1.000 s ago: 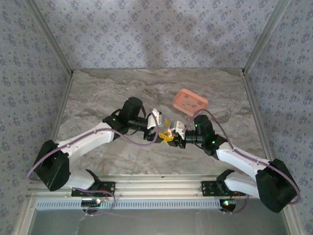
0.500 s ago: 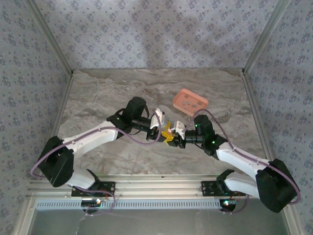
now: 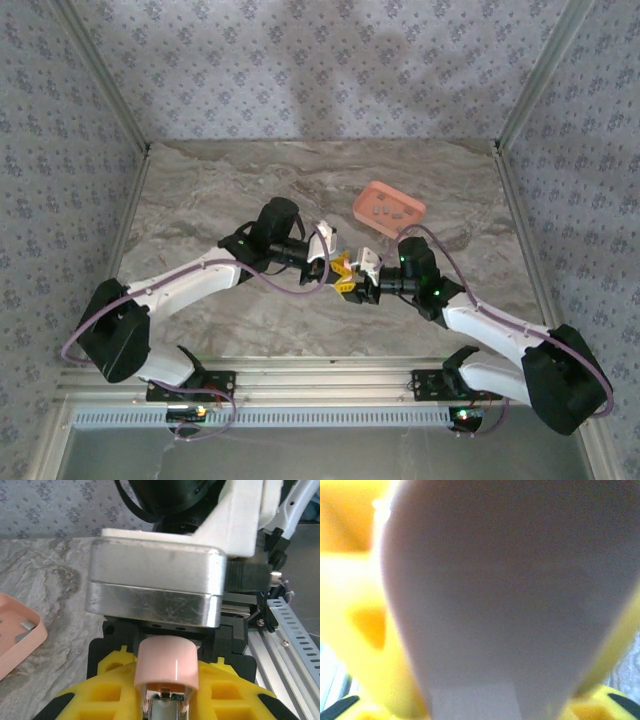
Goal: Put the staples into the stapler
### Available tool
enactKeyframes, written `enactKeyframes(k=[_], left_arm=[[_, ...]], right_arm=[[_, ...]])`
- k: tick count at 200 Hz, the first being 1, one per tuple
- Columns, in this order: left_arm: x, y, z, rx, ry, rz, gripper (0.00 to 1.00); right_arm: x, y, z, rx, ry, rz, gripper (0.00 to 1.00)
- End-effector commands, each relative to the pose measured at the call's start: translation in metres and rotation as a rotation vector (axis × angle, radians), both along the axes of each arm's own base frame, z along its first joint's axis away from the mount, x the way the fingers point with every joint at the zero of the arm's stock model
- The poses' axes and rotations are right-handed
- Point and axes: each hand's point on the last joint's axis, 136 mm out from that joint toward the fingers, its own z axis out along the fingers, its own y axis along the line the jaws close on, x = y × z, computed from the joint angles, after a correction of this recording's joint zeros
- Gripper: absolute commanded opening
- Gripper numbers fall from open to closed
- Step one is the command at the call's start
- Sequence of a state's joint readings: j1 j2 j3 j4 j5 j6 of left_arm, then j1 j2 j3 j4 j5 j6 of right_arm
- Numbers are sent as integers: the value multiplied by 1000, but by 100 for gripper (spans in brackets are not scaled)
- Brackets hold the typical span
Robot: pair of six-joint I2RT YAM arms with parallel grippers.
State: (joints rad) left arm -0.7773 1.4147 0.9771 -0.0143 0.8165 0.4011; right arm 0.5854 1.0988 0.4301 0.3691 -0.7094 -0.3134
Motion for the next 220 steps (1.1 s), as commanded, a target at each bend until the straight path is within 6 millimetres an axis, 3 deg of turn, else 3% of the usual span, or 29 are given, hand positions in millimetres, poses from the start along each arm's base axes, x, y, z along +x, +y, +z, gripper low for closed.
enactKeyframes(k=[1, 54, 103, 120, 152, 180, 220], left_arm=[[12, 6, 17, -21, -37, 101, 22], [58, 29, 0, 82, 85, 475, 22], [119, 90, -50, 256, 339, 1059, 21], [129, 104, -70, 297, 424, 1170, 21], [143, 108, -93, 311, 494, 1293, 21], [153, 123, -115, 394, 531, 1449, 15], [162, 128, -133, 498, 540, 1532, 16]], right_arm=[[8, -9, 3, 18, 11, -87, 60], [22, -39, 6, 59, 120, -340, 73], [34, -57, -1, 66, 246, -510, 73], [37, -58, -2, 66, 274, -537, 73], [40, -55, -6, 60, 304, -540, 72], [40, -53, -10, 54, 323, -533, 71], [40, -52, -12, 53, 330, -531, 71]])
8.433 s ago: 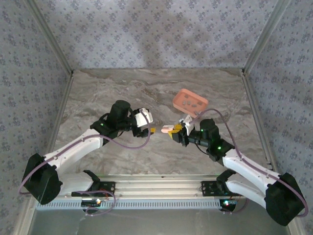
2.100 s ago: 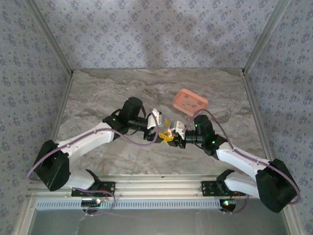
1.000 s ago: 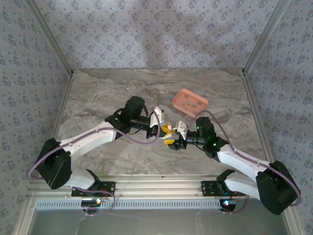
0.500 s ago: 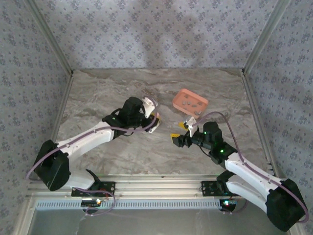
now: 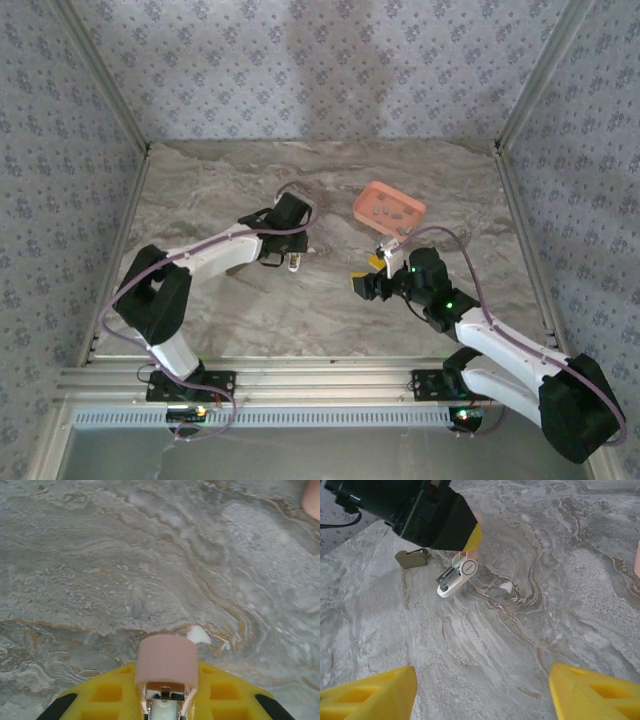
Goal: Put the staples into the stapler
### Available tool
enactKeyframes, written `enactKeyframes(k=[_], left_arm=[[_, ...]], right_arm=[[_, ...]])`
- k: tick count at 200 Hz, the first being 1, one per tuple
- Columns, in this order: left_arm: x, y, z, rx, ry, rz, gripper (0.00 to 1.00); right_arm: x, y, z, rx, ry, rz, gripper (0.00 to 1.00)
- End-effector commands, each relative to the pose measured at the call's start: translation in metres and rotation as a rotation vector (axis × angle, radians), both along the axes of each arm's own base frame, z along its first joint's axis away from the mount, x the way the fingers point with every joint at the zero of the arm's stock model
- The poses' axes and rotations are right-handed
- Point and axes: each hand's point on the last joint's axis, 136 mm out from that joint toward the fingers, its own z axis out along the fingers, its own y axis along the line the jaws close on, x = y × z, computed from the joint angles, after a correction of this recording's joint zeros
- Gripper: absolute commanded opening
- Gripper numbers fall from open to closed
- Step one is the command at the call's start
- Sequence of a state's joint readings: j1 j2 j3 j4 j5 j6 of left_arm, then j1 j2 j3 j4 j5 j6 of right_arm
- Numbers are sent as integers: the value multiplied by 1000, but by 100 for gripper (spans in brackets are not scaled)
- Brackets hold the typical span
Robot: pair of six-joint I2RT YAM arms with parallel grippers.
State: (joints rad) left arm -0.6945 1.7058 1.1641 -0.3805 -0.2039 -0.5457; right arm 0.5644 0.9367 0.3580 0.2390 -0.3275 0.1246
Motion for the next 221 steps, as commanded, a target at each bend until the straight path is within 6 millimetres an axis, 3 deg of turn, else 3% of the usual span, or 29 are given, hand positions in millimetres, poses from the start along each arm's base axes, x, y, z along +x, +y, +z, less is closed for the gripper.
enactKeyframes(k=[1, 83, 147, 186, 221], left_arm=[[4, 10, -1, 51, 23, 86, 16], [13, 0, -23, 73, 68, 91, 23], [14, 0, -35, 88, 103, 106, 42], [14, -1, -17, 72, 81, 91, 58], [6, 14, 10, 55, 50, 93, 68]], right_arm=[[5, 1, 10, 19, -2, -17, 71], [5, 1, 8, 12, -1, -19, 71], [4, 1, 7, 7, 4, -20, 71], [3, 0, 8, 4, 1, -20, 71], [3, 0, 8, 2, -3, -20, 71]])
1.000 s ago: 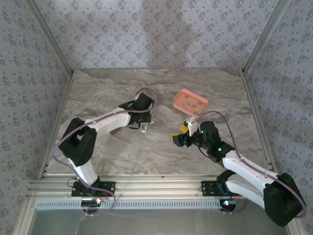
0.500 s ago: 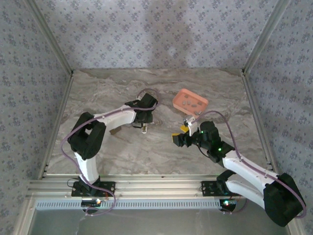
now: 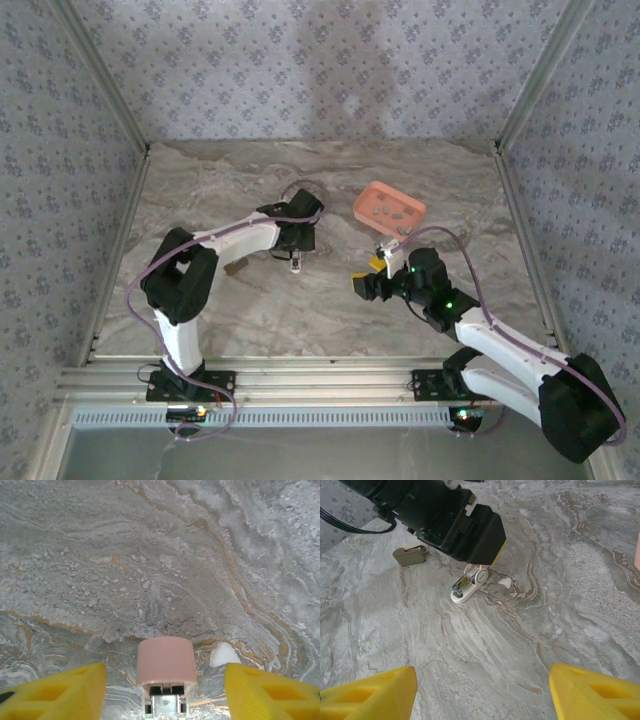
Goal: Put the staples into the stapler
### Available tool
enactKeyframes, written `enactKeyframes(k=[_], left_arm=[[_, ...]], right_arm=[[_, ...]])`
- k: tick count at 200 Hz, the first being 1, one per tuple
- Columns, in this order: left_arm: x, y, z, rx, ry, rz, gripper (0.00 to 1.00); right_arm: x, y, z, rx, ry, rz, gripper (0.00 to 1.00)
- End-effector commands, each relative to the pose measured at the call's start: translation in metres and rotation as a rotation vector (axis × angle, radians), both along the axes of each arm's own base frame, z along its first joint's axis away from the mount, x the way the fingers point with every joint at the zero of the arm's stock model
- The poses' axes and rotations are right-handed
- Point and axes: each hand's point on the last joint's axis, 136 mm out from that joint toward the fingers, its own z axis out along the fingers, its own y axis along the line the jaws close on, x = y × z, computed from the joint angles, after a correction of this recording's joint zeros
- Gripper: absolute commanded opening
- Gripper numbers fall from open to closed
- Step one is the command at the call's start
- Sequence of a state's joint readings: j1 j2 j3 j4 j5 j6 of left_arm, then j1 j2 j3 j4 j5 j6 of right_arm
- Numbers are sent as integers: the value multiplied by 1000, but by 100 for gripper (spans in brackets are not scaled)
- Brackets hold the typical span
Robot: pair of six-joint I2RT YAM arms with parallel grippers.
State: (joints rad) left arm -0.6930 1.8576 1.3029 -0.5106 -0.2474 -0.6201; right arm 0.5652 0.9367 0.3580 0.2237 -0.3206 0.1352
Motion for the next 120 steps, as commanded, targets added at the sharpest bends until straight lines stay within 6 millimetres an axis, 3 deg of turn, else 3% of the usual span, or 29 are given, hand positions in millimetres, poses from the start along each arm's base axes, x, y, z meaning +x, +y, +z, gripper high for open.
enactKeyframes(k=[1, 42, 89, 120], left_arm=[[-4, 13, 38, -27, -48, 8, 68], [-24, 61, 56, -34, -66, 55, 71], [-45, 134, 33, -29, 6, 158, 77], [-49, 160, 16, -20, 43, 186, 82]], right_arm=[[4, 1, 12, 7, -23, -10, 71], [5, 2, 10, 4, -22, -8, 71], [5, 6, 11, 6, -21, 2, 71], [6, 8, 10, 1, -20, 7, 71]])
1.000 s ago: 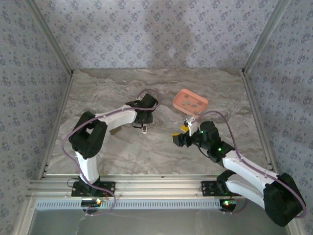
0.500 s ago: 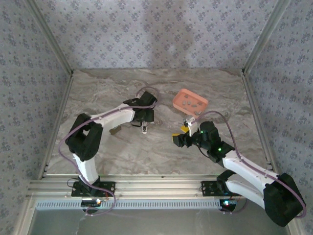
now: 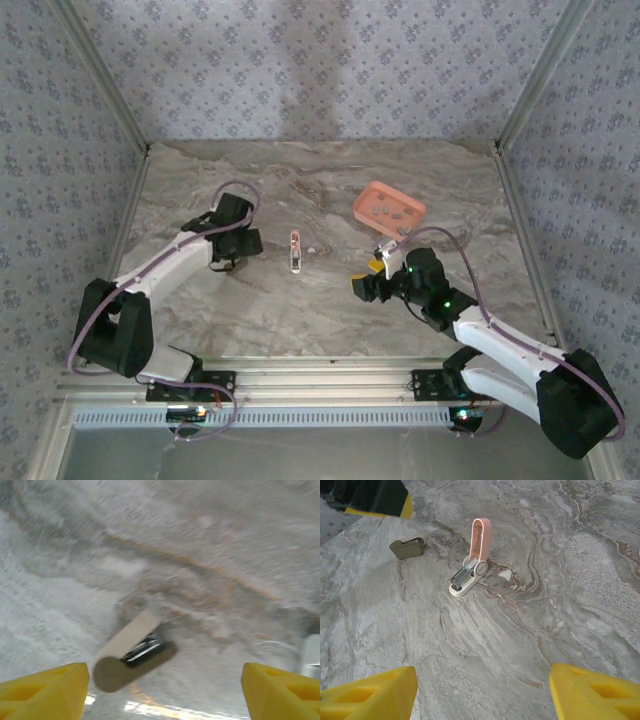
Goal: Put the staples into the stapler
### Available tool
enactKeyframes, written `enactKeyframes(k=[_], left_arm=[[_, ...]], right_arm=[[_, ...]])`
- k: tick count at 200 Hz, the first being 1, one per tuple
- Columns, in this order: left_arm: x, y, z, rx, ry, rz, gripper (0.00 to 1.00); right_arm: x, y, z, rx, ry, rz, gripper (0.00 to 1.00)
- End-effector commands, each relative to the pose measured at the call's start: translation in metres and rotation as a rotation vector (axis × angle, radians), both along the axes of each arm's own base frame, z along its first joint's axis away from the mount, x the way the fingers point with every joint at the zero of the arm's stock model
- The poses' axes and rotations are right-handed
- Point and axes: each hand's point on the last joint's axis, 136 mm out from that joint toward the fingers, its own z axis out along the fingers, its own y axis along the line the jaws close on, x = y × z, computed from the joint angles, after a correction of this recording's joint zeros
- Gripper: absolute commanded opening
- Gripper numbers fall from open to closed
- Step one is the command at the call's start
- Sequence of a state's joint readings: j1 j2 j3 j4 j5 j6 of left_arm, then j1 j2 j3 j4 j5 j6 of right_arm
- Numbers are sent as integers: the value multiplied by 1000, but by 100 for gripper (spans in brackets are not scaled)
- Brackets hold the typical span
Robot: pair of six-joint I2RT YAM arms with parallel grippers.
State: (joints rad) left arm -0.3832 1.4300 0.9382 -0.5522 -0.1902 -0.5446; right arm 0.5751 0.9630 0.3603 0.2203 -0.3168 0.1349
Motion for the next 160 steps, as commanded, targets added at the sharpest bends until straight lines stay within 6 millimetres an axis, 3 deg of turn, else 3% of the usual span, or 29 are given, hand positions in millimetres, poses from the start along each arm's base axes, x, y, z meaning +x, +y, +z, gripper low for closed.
enactKeyframes(k=[1, 44, 86, 160], left_arm=[[-8, 10, -8, -2, 37, -34, 82], [6, 18, -25, 20, 71, -50, 82], [17, 2, -42, -23, 123, -104, 82], [-9, -9, -48, -99, 159, -132, 73]], right_arm=[[6, 6, 18, 18, -42, 2, 71], [6, 8, 18, 10, -40, 8, 71], [5, 8, 18, 5, -44, 9, 71], [4, 8, 20, -5, -49, 15, 71]])
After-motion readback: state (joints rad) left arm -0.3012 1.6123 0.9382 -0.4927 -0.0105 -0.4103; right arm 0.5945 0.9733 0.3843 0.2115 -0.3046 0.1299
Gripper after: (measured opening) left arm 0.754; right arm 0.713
